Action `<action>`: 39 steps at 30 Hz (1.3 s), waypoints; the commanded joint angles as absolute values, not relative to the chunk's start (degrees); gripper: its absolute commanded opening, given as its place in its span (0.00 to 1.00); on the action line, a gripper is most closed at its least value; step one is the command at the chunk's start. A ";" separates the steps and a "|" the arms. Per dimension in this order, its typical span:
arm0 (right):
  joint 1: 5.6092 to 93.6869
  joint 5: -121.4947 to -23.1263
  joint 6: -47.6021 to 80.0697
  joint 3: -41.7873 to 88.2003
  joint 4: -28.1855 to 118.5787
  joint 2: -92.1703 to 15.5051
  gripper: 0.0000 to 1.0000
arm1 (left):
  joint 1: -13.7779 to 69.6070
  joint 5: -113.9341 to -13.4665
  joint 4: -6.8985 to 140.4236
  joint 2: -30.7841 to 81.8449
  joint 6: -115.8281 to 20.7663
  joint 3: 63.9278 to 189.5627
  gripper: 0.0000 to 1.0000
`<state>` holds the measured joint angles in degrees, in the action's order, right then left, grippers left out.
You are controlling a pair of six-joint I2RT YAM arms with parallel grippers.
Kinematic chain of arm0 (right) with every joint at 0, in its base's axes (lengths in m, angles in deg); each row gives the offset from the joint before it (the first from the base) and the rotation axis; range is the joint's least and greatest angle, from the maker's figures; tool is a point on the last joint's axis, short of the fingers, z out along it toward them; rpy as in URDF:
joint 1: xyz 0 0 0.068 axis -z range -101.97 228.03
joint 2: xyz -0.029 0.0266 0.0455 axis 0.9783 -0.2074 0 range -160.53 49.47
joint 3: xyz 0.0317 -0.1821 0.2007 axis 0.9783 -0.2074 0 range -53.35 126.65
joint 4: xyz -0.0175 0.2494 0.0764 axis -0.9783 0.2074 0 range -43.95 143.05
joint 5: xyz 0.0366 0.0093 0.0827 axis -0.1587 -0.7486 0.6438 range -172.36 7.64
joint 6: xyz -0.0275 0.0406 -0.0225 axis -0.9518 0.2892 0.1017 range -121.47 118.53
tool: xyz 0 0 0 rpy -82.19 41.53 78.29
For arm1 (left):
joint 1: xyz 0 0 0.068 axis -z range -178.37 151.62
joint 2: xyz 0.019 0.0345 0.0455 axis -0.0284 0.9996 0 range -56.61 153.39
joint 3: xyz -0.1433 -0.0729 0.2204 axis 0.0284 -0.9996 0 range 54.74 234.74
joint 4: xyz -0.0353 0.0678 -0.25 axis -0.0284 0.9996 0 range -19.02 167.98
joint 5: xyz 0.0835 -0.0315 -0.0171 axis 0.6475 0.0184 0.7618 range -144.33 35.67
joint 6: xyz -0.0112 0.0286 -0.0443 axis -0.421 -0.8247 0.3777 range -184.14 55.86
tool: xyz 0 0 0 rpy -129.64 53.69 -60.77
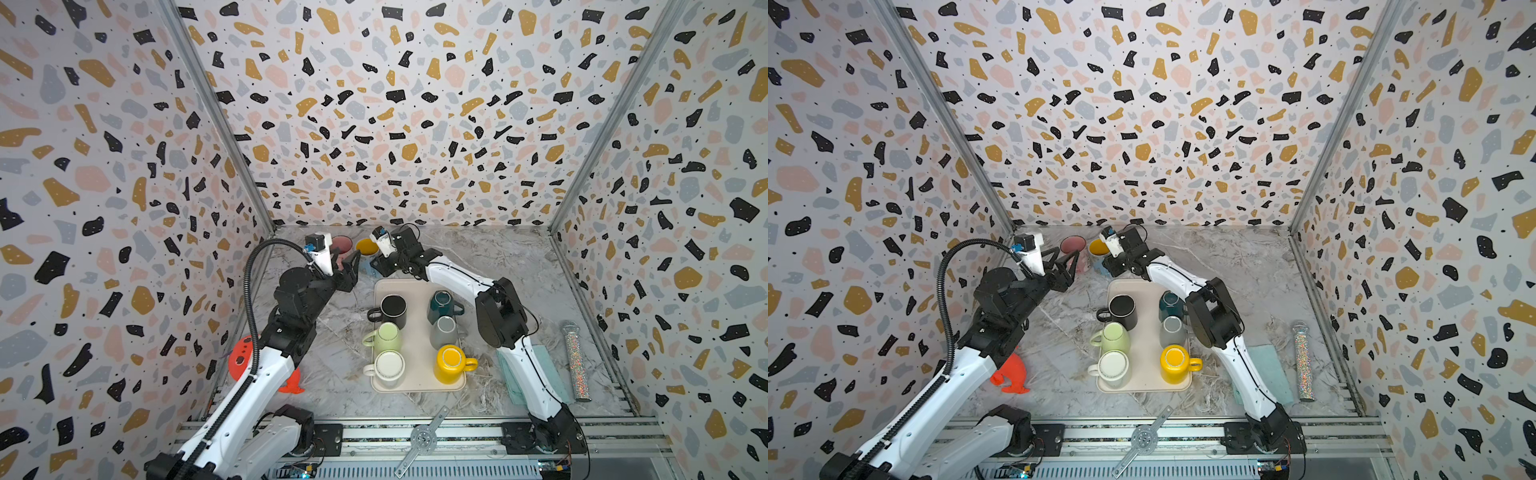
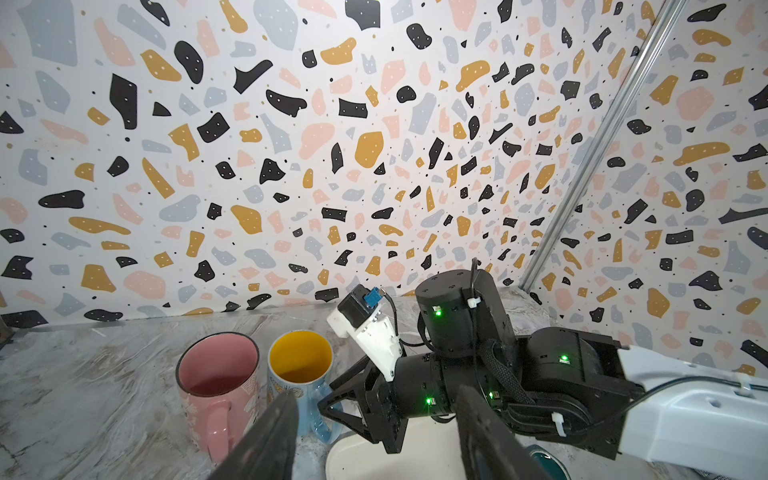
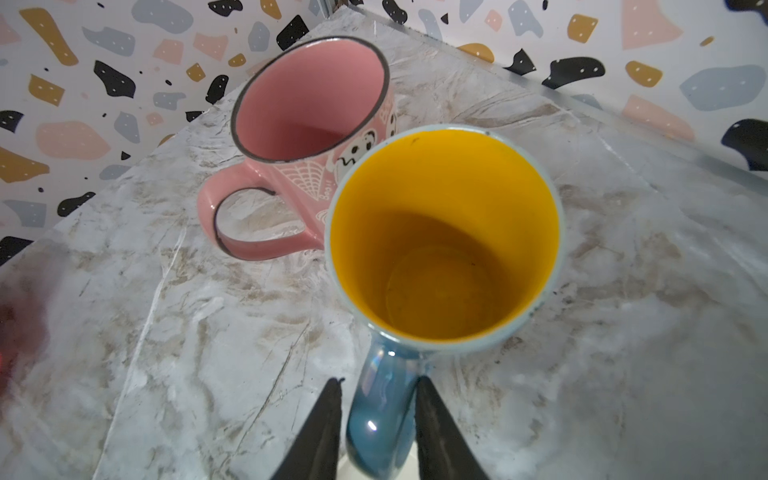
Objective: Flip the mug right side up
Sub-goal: 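Lower the blue mug upright beside the pink mug with the right gripper, then open the right gripper and draw it back from the blue mug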
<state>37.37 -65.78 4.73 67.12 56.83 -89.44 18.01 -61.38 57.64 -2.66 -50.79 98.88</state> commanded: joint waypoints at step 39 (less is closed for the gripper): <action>42.72 -77.07 10.41 22.06 51.54 -37.97 0.62 | 16.91 -73.96 73.81 7.14 18.85 98.16 0.60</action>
